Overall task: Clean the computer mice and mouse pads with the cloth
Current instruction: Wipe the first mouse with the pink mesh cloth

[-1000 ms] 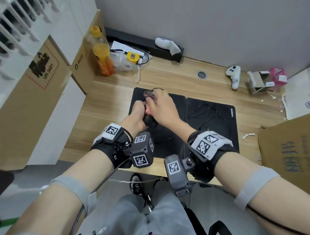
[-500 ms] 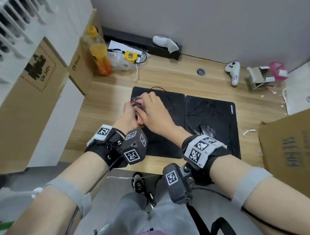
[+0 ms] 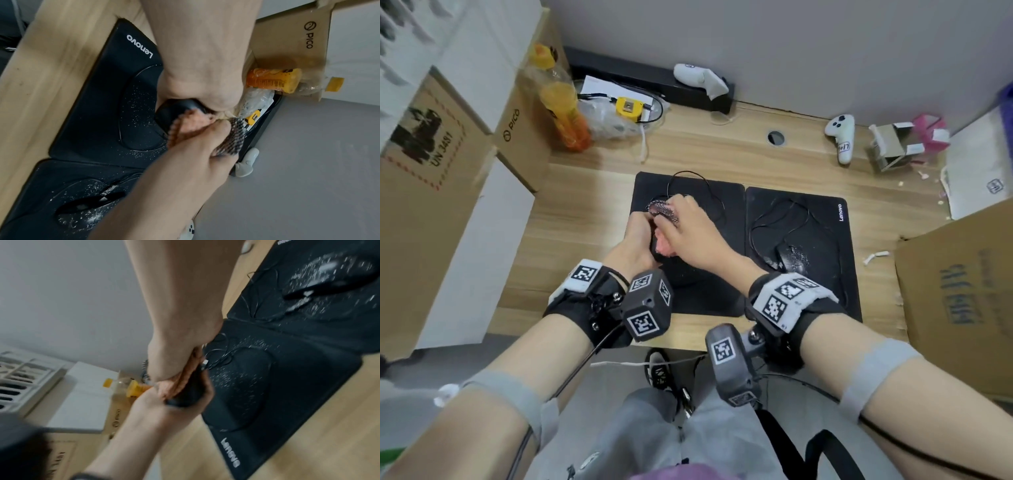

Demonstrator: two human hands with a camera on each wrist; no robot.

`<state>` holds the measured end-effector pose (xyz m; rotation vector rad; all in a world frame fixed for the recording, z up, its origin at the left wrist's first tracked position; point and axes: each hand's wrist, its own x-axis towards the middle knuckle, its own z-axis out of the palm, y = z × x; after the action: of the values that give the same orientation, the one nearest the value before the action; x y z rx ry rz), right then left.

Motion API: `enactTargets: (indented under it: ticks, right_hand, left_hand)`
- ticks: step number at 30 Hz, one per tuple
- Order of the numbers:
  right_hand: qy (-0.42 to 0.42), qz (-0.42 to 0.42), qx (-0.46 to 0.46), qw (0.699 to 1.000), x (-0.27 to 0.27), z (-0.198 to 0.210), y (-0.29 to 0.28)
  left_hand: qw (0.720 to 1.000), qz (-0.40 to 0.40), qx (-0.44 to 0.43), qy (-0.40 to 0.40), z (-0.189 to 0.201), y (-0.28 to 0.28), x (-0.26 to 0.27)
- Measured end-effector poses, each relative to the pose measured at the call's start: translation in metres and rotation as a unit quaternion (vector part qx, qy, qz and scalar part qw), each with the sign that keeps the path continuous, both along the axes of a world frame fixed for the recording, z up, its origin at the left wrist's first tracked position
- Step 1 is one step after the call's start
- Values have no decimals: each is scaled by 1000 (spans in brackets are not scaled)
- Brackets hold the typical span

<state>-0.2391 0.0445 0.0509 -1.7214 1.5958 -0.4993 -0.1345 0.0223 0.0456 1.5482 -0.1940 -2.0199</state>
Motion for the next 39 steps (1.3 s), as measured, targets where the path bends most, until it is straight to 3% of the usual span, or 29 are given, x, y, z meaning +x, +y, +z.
enactTargets:
  ticks: [2, 6, 9, 12, 18, 26, 29, 32, 36, 39]
  right_hand:
    - [-27, -14, 20, 999, -14, -5, -2]
    - [-2, -55, 72, 996, -26, 5, -27]
    - [26, -28, 35, 999, -15, 14, -31]
    - [-1, -47, 27, 999, -18, 10, -18]
    - [-4, -52, 108, 993, -42, 3, -3]
    - [-70, -102, 78, 989, -8, 19, -23]
    - [-93, -133, 88, 983, -23, 4, -6]
    - [-37, -148, 111, 982, -39, -4, 9]
    - [-107, -245, 68, 961, -47, 2, 0]
    - [-114, -228, 48, 966, -44, 16, -15]
  left_hand:
    - [999, -47, -8, 14, 0, 4, 2]
    - [991, -121, -36, 46, 6, 13, -3]
    - [992, -104, -51, 42, 11, 8, -7]
    - [993, -100, -47, 32, 13, 5, -3]
    - [995, -92, -34, 7, 8, 7, 7]
    - [991, -105, -81, -18, 11, 6, 9]
    - [994, -75, -84, -13, 14, 1, 15]
    - [995, -44, -91, 3, 23, -7, 15]
    - [992, -73, -105, -25, 23, -7, 12]
    - [991, -84, -99, -33, 13, 1, 8]
